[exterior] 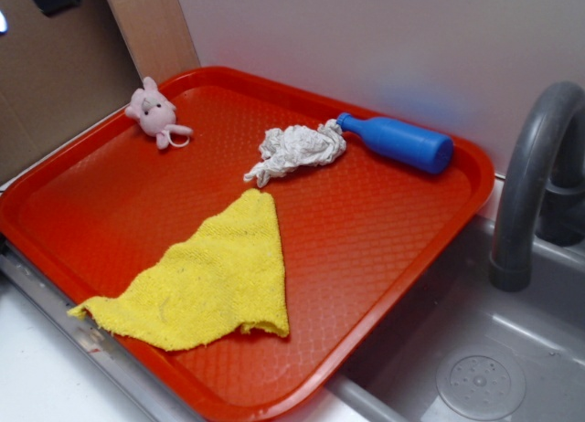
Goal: Grab the pink bunny.
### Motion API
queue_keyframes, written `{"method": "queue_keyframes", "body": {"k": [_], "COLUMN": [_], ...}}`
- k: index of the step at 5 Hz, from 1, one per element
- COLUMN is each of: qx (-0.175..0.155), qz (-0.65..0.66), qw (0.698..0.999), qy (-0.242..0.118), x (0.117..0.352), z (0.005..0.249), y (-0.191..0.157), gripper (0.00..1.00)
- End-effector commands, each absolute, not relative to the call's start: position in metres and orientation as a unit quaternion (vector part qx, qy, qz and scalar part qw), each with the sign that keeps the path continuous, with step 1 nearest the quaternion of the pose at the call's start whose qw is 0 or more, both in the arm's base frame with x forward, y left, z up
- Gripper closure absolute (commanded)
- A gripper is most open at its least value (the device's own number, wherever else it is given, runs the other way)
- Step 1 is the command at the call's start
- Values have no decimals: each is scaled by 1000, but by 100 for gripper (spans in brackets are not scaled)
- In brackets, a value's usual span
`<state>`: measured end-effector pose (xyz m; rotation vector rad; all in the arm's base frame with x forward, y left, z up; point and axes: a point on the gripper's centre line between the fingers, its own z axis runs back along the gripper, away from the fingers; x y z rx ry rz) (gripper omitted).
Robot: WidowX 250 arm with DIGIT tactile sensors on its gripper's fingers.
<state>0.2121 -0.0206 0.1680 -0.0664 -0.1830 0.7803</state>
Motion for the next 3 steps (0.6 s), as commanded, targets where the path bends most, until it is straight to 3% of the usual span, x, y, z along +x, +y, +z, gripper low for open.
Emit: {"method": "queue_keyframes", "body": {"k": [1,3], "qx": [-22,-28], "qz": [443,470], "qw": [885,869], "qy": [-144,-153], "x": [252,284], "z": [123,76], "y": [-22,-19], "gripper": [0,0]}}
